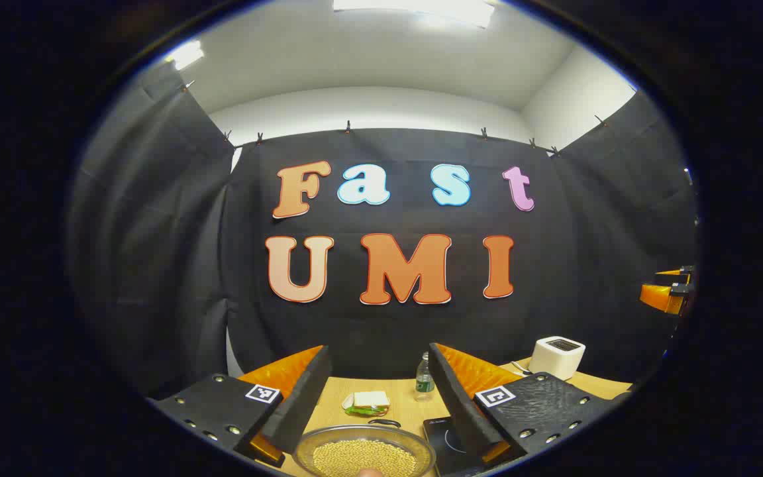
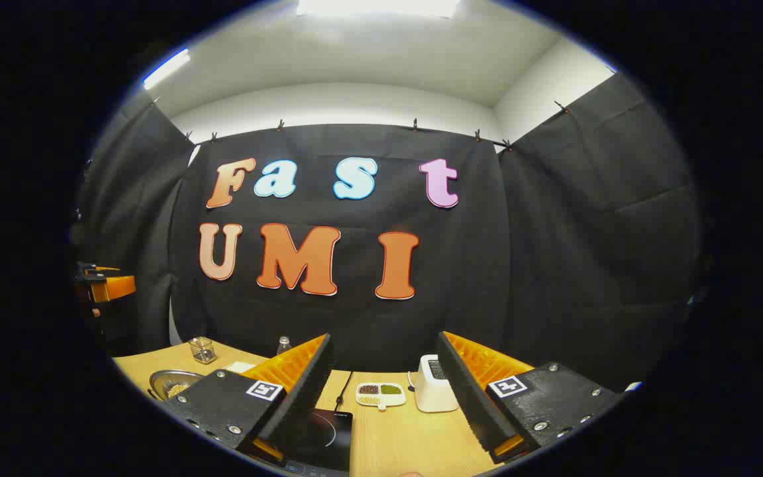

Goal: First push the handle of the pot to place it horizontally, then grasp the pot with both hands and set it on the induction cooktop.

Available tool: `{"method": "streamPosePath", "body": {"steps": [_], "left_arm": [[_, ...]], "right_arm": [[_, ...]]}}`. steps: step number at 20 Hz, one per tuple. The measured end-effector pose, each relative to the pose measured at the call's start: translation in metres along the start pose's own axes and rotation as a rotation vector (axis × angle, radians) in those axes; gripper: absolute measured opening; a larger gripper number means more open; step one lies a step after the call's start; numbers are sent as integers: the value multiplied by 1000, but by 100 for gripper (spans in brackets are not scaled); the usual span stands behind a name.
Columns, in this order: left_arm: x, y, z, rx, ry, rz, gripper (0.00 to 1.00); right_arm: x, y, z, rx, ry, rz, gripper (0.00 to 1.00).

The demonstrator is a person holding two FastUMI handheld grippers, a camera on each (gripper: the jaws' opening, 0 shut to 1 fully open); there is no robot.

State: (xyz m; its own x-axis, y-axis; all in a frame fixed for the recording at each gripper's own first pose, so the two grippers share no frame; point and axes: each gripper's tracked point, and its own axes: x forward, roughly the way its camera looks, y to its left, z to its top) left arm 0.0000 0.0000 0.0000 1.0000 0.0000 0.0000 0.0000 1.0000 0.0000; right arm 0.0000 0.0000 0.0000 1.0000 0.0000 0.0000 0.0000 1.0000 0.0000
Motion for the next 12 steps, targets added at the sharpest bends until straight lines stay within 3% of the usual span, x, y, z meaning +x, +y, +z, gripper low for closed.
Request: {"method": "streamPosePath", "body": {"steps": [4,10,11,12], "left_arm": [[1,2,0,2,5,-2,88],[0,3,-1,-3,-3,-7,91],[-1,2,-2,0,-1,-8,91],[-1,2,-3,2,1,-8,88]], "right_arm": [[3,3,-3,5,15,15,96],[4,4,-2,39,15,28,100],[4,4,-3,40,21,24,96],[4,5,-5,46,27,27,100]]}}
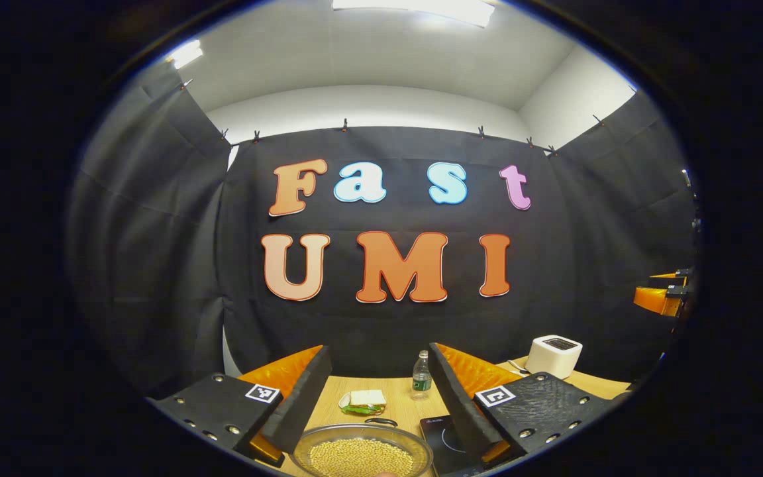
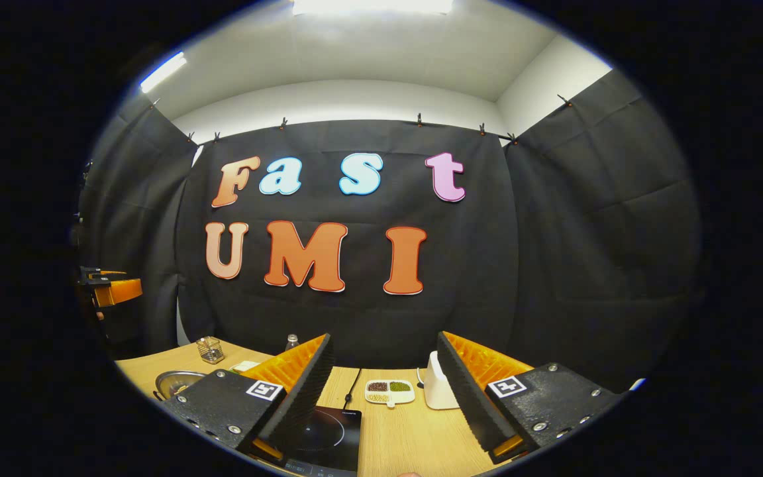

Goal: First push the handle of the pot to place it horizontally, then grasp the pot with both hands and set it on the induction cooktop.

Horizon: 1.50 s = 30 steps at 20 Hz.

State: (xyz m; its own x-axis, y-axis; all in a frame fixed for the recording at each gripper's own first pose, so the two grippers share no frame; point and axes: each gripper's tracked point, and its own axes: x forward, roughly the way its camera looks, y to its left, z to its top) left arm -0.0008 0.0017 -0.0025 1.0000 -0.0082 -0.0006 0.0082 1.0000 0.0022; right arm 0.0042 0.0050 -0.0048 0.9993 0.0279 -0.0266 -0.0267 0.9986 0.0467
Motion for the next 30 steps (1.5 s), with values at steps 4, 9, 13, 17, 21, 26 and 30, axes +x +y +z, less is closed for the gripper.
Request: {"method": "streamPosePath", "body": {"steps": [4,9,13,17,21,26,30], "left_arm": [[-1,-3,0,7,1,-11,88],[0,-11,-8,-1,26,-41,91],[0,-9,-8,7,24,-36,92],[-3,-11,-11,8,24,-38,94],[0,-8,-20,10,54,-43,73],[0,-10,-29,28,68,-66,56],[-2,-8,-33,-7,72,-78,40]], "right_arm": [[0,2,-2,28,15,17,96],[0,-1,2,24,-3,4,97],[0,-4,2,3,-8,-9,97],[2,-2,-1,2,2,-9,100],[2,4,-3,26,10,9,97],[4,7,-5,18,7,10,100],[6,14,-7,18,11,18,97]]}}
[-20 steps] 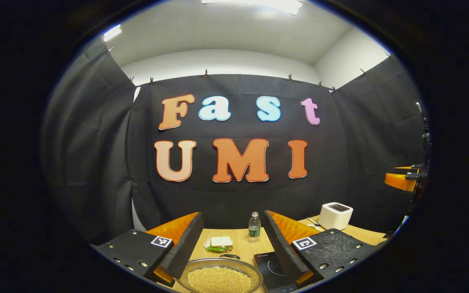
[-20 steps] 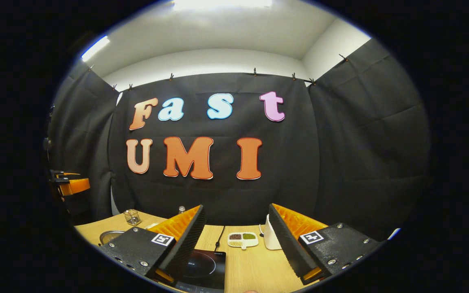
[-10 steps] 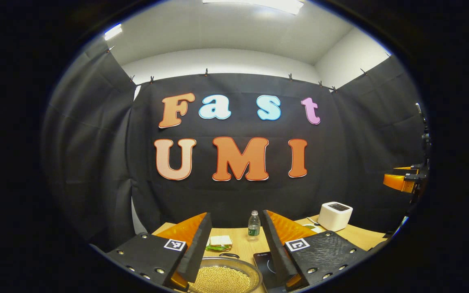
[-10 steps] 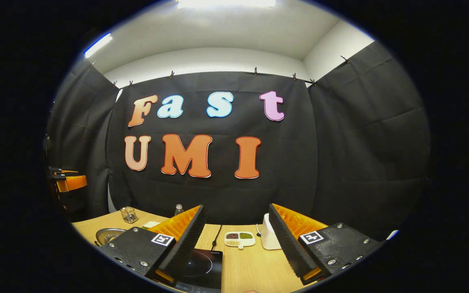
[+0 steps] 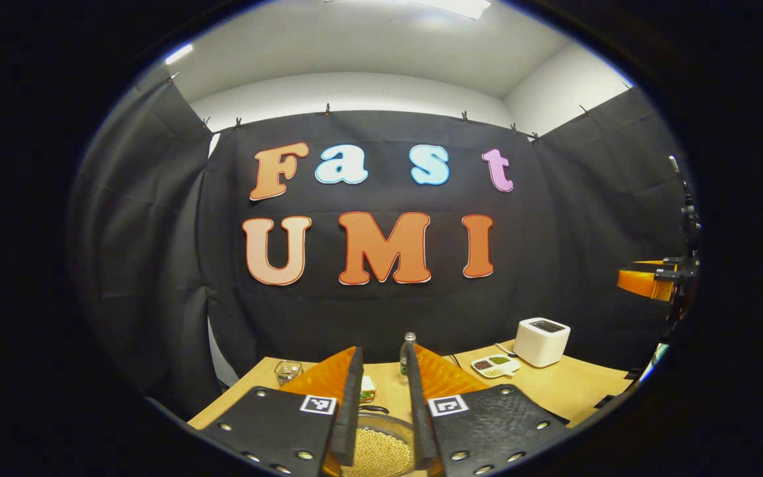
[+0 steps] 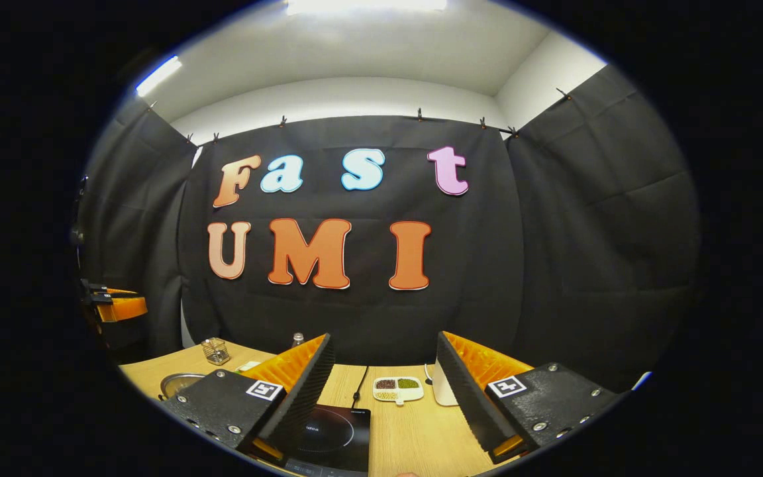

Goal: First push the handle of the pot to place it horizontally, then grasp the pot with both hands and set it on the induction cooktop.

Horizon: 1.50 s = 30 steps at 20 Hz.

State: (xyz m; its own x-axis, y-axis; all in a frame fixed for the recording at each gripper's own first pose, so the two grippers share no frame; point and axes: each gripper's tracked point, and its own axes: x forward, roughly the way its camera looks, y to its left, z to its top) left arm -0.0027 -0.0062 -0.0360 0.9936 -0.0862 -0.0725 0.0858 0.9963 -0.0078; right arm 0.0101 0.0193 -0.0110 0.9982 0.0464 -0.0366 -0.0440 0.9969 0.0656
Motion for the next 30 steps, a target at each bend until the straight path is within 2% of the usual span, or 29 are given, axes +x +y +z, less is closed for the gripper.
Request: {"method": "streamPosePath", "body": {"steps": [1,3,6,11,23,27,28,29,30], "left_arm": [[1,1,-5,-9,8,2,31],[1,3,-12,-12,19,-3,29],[-3,2,-27,-29,55,-15,6],[-16,6,-60,-18,119,-5,4],[-72,-1,-152,-38,360,-41,4],[-88,-1,-181,-39,434,-45,4],[-93,2,-190,-27,458,-40,4],[-98,3,-200,-21,482,-33,4],[-102,3,-208,-24,506,-35,4]], "right_arm": [[0,1,-1,-1,2,2,97],[1,6,-3,-5,8,6,97],[4,11,-6,-12,14,14,97],[8,20,-12,-9,26,28,97],[11,20,-26,17,50,34,96],[13,22,-30,18,62,39,100],[14,21,-32,16,65,35,97],[15,20,-32,14,69,31,100],[15,21,-33,16,72,30,97]]}}
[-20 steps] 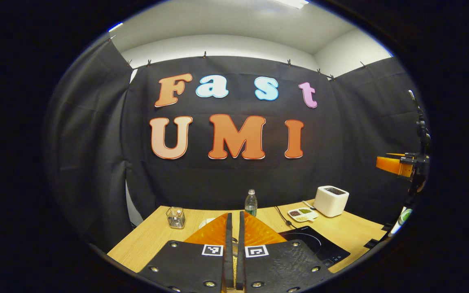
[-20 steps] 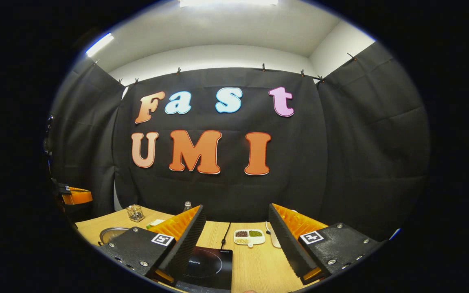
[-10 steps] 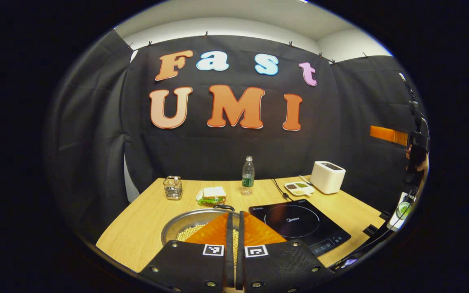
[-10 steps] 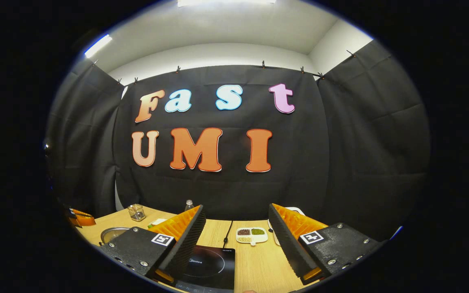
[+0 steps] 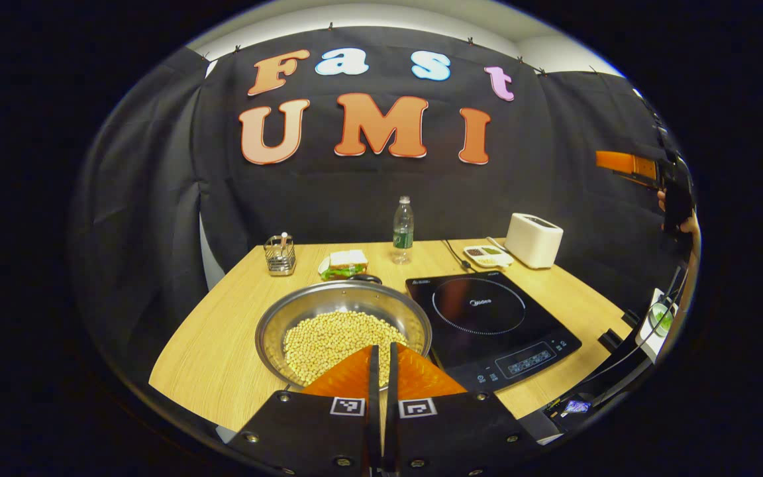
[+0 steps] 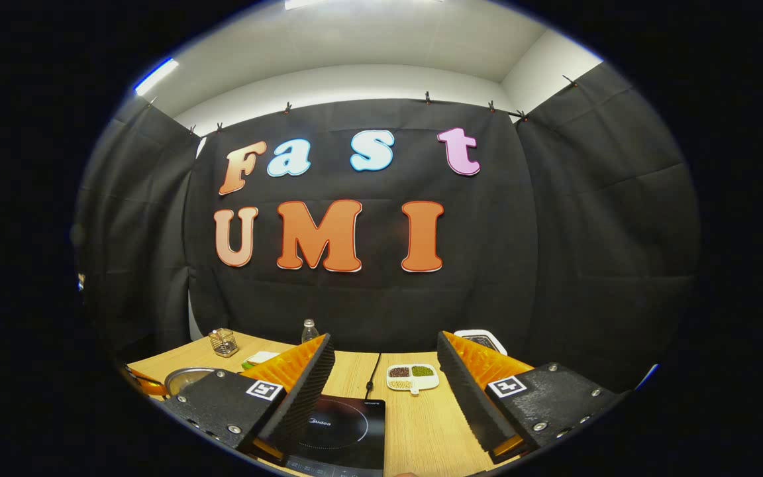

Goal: First push the handle of the pot to place it horizontally, then grasp the pot with both hands and set it on the induction cooktop.

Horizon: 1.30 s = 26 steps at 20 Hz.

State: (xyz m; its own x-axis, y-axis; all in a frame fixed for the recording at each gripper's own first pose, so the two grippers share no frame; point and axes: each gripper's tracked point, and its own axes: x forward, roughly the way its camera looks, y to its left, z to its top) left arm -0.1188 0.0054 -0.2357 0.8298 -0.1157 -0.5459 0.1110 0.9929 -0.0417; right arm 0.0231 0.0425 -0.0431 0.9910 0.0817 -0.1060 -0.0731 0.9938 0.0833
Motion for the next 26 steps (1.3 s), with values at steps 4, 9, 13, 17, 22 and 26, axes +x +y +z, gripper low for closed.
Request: {"method": "streamPosePath", "body": {"steps": [4,9,13,17,22,26], "left_arm": [[-2,6,-33,-17,75,14,4],[-2,6,-73,-39,176,8,4],[1,11,-89,-62,219,13,4],[10,30,-107,-84,259,54,4],[14,43,-120,-116,289,84,2],[16,55,-120,-129,289,104,2]], "right_arm": [[1,2,-2,-15,-1,6,97],[-3,5,-3,-12,-1,13,97],[-2,3,-7,-21,9,10,97],[-4,3,-8,-14,9,7,97],[-4,-1,-9,-16,9,0,97],[0,2,-14,-14,20,4,97]]}}
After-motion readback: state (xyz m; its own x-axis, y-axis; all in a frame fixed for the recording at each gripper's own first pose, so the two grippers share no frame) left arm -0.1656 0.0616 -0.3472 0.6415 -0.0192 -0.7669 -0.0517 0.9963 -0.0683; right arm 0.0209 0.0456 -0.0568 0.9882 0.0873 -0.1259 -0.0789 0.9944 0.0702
